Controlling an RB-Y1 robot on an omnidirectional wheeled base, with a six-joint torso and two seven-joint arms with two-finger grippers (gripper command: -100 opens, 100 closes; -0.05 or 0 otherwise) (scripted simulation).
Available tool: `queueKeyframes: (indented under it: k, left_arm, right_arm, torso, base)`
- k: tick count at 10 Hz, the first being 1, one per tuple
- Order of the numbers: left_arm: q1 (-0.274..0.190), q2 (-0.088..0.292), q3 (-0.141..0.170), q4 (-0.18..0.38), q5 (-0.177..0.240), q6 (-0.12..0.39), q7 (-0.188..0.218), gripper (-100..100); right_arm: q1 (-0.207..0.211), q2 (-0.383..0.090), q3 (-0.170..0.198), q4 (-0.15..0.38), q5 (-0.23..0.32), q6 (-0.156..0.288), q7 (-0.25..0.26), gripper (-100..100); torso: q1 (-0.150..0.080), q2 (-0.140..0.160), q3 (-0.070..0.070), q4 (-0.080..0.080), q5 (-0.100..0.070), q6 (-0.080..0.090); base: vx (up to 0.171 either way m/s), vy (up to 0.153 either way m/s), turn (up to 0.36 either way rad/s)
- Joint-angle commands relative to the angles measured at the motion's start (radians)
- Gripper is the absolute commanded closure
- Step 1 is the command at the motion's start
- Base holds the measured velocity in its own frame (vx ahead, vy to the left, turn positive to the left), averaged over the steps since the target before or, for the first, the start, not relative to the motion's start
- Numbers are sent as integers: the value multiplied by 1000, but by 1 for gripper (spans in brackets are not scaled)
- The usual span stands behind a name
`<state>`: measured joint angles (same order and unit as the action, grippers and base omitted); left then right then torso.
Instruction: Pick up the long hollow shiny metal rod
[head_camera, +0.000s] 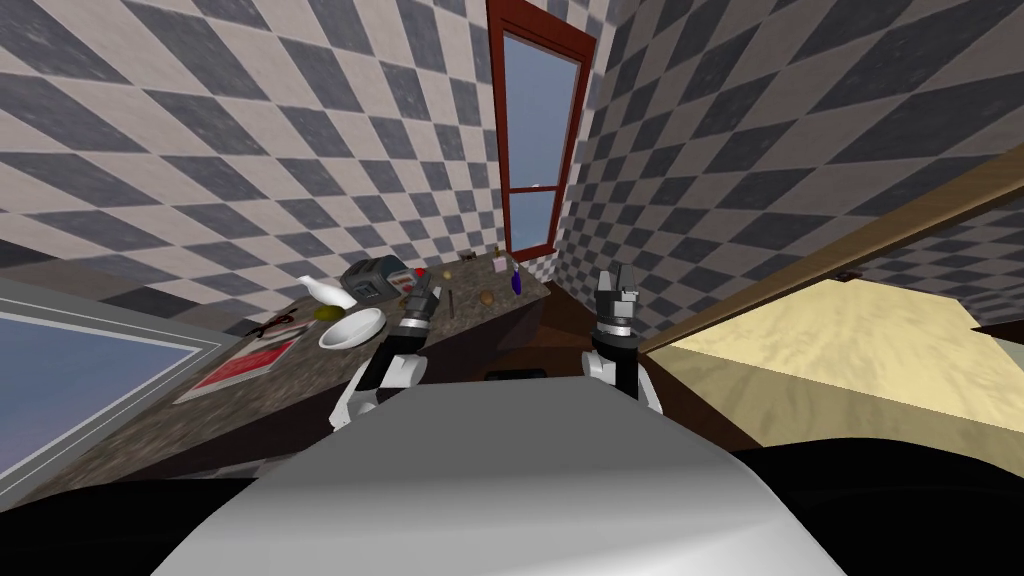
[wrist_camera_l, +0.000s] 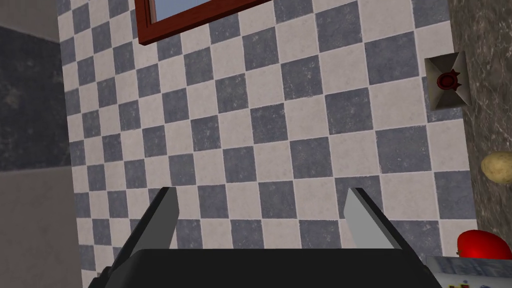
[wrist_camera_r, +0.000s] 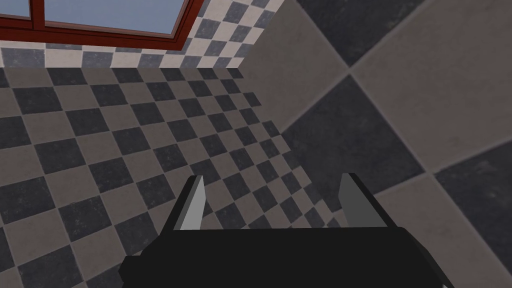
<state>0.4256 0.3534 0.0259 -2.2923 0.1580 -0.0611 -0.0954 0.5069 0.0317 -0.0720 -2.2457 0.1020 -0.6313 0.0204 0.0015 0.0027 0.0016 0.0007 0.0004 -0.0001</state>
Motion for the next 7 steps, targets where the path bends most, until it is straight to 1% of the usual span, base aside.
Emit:
queueKeyframes:
  k: [1, 2, 3, 4, 5, 6, 7]
  left_arm:
    - [-3, 44, 10, 10, 32, 50, -12, -100]
    - [-3, 44, 10, 10, 32, 59, -12, -100]
    - [-9, 80, 15, 21, 59, 103, -25, -100]
    - [-9, 80, 15, 21, 59, 110, -25, -100]
    - [-14, 118, 20, 33, 88, 145, -38, -100]
    - [-14, 118, 20, 33, 88, 162, -38, -100]
    - [-19, 157, 24, 46, 119, 199, -52, -100]
  right_arm:
    - [0, 0, 0, 0, 0, 0, 0, 0]
    - [0, 0, 0, 0, 0, 0, 0, 0]
    - [0, 0, 0, 0, 0, 0, 0, 0]
    - [0, 0, 0, 0, 0, 0, 0, 0]
    - [0, 0, 0, 0, 0, 0, 0, 0]
    - [0, 0, 0, 0, 0, 0, 0, 0]
    - [0, 0, 0, 0, 0, 0, 0, 0]
  torso:
    - [0, 0, 0, 0, 0, 0]
    - [0, 0, 0, 0, 0, 0]
    - [0, 0, 0, 0, 0, 0]
    - [1, 0, 0, 0, 0, 0]
    - [0, -1, 0, 0, 0, 0]
    - [0, 0, 0, 0, 0, 0]
    - [0, -1, 0, 0, 0, 0]
  base:
    - [-48, 18, -32]
    - [-38, 16, -33]
    - [-38, 26, -60]
    - [-36, 25, -23]
    - [-42, 15, -55]
    - [-33, 17, -36]
    - [-40, 21, -65]
